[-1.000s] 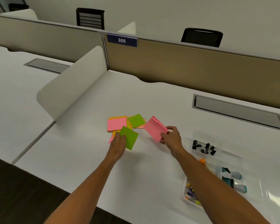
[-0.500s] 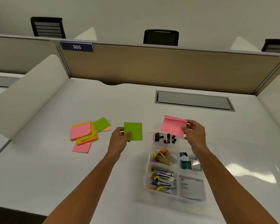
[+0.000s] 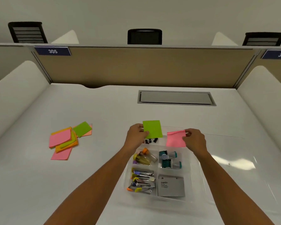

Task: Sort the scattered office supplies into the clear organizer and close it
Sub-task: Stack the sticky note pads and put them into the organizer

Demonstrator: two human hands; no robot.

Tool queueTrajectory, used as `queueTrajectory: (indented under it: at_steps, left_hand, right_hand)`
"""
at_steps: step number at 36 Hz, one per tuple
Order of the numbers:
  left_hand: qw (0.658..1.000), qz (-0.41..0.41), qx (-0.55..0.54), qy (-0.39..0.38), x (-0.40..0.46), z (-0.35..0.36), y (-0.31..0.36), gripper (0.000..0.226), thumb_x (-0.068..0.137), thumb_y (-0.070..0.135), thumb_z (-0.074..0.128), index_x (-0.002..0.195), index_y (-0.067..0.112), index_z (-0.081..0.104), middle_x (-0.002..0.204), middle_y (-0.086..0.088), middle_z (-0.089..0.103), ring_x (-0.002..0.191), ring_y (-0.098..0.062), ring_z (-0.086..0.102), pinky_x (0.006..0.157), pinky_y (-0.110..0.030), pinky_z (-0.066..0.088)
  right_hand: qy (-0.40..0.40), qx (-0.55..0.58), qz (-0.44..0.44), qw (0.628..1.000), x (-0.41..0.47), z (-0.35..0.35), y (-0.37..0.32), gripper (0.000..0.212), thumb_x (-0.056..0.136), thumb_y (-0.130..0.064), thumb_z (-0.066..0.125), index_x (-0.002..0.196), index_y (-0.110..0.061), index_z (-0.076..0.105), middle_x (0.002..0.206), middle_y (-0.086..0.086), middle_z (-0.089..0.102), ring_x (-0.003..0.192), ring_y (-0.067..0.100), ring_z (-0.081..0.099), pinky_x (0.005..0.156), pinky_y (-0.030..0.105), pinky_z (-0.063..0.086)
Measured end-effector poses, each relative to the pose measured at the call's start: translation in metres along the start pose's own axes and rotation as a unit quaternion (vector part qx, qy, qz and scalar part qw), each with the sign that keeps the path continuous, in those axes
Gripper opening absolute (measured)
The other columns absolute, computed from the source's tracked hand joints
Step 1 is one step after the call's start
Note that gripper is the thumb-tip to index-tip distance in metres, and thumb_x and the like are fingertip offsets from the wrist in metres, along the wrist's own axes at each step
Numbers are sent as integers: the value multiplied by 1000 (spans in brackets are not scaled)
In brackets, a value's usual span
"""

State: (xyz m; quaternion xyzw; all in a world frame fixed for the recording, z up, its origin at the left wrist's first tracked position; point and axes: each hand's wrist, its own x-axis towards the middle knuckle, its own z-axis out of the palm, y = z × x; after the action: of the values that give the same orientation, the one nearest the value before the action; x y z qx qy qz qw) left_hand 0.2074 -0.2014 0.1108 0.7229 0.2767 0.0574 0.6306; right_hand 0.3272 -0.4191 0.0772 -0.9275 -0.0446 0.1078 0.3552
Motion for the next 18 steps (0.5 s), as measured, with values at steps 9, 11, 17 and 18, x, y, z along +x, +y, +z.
queueTrajectory:
  at_steps: [9,11,17,18]
  left_hand:
    - [998,-16,56,-32,12,47,1,20,86,7,67,103,17,60,96,-10,71,73,-19,66,58,-28,51]
    - [997,-20,70,-35,14,52,1,21,86,8,67,105,17,61,95,-9,71,80,-24,69,63,-32,54]
    - [993,-25,112,-36,22,60,-1,29,86,10,69,114,11,61,91,-9,71,69,-18,67,58,-25,52]
    - [992,-26,121,-35,24,62,-1,29,86,11,69,114,11,61,89,-8,71,65,-15,65,57,-24,52]
  right_hand:
    - [-60,-60,-24,996,4,17,-6,37,87,-1,55,121,-8,66,120,15,68,107,34,64,87,34,49]
    - [-69,-62,-27,995,4,19,-5,37,87,-1,54,121,-8,66,120,15,68,106,33,64,83,31,48]
    - [-81,-82,-32,993,4,22,-6,25,88,-2,53,109,-7,67,108,15,69,97,33,65,70,26,41]
    - [-80,-87,-36,992,4,22,-6,16,88,-2,52,99,-7,63,102,15,68,91,33,64,66,27,39]
